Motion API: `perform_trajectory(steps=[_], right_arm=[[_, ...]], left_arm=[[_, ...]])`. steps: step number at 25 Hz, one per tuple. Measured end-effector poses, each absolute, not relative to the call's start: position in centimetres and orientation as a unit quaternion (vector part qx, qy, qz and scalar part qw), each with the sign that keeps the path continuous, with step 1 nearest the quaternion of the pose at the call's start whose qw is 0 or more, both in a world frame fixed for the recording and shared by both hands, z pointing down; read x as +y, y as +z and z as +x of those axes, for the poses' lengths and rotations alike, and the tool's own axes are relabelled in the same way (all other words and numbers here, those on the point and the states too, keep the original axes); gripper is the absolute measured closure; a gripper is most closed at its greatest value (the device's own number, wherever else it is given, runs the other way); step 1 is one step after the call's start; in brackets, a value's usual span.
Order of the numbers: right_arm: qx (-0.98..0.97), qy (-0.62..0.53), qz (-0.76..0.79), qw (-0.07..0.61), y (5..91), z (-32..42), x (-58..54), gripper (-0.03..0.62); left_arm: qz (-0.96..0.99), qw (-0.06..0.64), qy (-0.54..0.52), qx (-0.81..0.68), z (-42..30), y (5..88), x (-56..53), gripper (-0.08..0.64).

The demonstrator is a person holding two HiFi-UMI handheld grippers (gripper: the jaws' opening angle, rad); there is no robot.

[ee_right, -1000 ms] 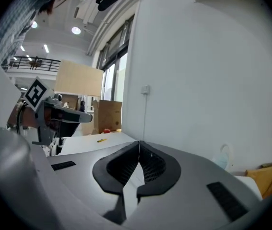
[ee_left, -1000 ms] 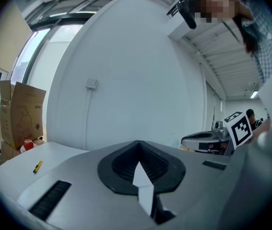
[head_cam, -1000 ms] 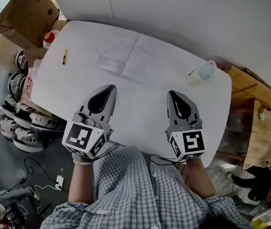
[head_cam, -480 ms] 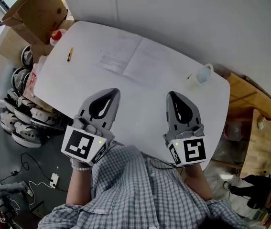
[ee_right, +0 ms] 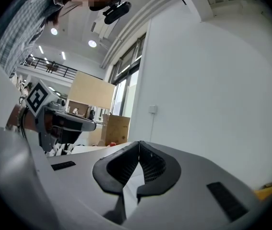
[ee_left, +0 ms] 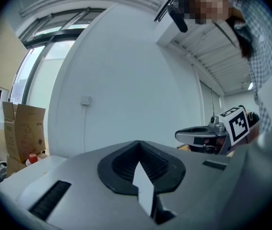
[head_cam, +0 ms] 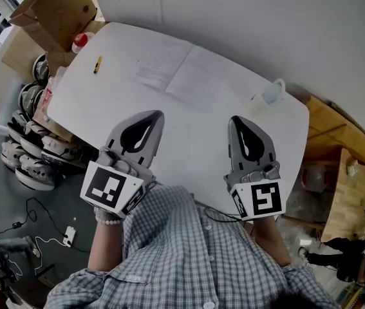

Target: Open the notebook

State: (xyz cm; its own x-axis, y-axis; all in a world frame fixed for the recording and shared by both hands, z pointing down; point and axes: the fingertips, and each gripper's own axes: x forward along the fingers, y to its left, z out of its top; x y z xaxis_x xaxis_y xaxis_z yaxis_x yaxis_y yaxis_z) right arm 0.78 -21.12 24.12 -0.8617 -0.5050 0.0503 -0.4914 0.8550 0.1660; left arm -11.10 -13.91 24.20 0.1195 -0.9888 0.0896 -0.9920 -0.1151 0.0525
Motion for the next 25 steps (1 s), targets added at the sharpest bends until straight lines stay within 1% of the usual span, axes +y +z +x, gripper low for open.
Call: perform_trajectory(steps=[25], right_arm=[[-0.961,-0.045,0.269,0.039,24.76,1.69,-21.55,0.572]], left_arm=[[0.751,0.056,0.009,-0.658,-10.20,24.36,-14.00,0.552]])
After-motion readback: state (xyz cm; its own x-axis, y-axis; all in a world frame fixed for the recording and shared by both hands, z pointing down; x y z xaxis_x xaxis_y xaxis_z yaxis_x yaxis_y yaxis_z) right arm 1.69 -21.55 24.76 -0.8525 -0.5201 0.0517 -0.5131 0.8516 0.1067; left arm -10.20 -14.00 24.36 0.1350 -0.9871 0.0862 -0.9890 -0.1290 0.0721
